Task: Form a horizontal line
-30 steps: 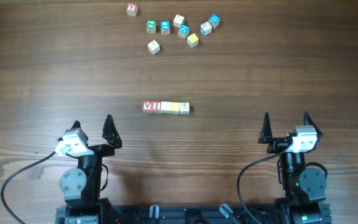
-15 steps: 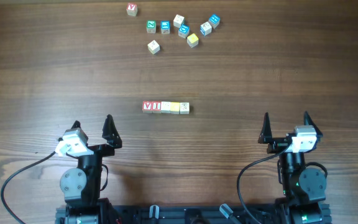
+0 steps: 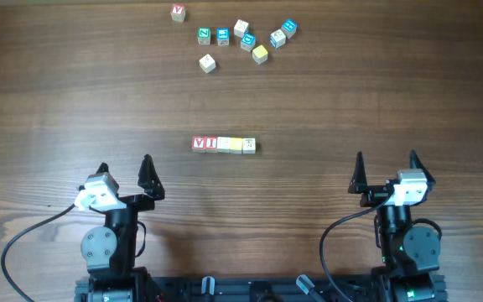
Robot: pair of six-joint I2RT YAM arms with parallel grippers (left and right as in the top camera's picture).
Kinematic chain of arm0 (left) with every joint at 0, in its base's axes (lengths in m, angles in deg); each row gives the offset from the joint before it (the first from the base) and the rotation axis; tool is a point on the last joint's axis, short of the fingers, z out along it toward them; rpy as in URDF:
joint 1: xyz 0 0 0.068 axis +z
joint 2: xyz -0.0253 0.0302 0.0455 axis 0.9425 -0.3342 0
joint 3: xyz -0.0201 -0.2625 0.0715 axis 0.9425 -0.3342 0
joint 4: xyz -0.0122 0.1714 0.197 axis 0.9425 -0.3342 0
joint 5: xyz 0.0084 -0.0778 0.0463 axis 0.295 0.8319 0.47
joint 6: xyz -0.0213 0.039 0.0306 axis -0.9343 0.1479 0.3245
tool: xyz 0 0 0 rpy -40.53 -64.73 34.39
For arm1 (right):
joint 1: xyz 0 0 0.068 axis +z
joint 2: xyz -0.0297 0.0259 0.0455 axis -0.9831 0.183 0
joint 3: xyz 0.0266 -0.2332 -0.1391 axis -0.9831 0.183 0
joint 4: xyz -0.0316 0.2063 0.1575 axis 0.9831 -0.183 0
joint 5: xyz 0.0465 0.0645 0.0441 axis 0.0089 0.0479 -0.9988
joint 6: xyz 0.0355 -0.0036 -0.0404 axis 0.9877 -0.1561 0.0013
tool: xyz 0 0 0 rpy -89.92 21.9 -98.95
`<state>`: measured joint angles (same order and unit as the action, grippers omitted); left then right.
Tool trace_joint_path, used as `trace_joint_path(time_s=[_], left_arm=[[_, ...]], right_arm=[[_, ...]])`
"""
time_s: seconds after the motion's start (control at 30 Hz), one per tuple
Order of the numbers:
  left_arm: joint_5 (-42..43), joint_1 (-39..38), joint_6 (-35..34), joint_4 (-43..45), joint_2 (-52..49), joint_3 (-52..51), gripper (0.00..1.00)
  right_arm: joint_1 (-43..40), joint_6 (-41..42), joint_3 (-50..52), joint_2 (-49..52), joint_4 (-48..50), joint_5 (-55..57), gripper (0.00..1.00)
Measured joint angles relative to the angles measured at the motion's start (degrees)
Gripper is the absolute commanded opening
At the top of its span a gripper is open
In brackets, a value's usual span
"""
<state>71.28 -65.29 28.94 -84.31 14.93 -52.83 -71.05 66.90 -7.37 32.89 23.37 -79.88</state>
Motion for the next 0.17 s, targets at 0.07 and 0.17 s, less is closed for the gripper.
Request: trace_joint_path(time_s=[0.07,0.17], left_arm=[[0.0,0.0,0.0,0.0,0.0,0.0,1.0],[0.0,0.0,0.0,0.0,0.0,0.0,1.0]], right_arm=[[0.0,0.0,0.0,0.0,0.0,0.0,1.0],[0.0,0.0,0.0,0.0,0.0,0.0,1.0]])
